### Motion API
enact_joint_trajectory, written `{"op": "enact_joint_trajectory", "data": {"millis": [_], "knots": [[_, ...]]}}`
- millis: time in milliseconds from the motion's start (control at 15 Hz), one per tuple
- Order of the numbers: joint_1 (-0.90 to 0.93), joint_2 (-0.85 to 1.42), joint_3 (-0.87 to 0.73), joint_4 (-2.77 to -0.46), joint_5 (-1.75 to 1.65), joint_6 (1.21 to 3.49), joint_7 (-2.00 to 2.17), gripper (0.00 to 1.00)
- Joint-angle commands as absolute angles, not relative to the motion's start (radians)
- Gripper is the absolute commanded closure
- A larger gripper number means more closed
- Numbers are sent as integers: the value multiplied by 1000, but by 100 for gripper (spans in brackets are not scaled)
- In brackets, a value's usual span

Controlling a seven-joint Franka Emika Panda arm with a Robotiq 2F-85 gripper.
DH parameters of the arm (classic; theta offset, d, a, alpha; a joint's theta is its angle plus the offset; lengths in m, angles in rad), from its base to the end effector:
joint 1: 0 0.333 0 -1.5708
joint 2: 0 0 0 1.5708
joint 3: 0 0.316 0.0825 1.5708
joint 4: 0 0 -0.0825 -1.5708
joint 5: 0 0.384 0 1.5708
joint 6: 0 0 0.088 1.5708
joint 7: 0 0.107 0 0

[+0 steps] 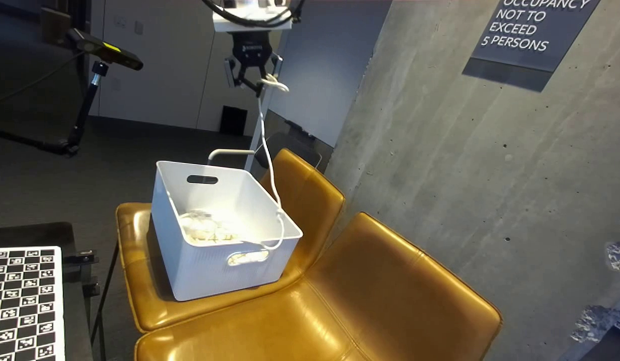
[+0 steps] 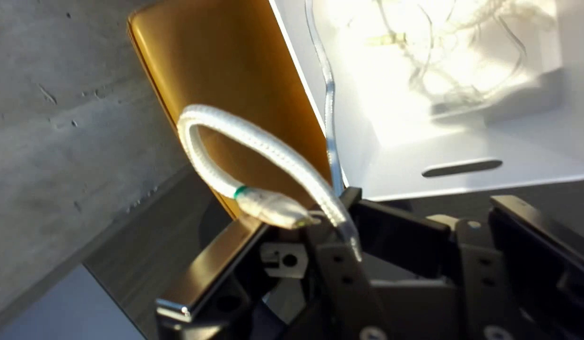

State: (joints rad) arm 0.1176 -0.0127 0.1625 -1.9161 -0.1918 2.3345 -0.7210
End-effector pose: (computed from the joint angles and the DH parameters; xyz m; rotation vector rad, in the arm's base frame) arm 0.5708 0.1614 0.5424 2.4124 1.4858 0.5516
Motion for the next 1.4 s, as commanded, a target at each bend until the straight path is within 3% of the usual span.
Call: {"op": "enact_joint_trajectory", "data": {"millis": [0, 1333], "knots": [[202, -50, 229, -1833, -242, 2201, -590, 100], [112, 102, 142, -1930, -243, 2217, -607, 100]]}}
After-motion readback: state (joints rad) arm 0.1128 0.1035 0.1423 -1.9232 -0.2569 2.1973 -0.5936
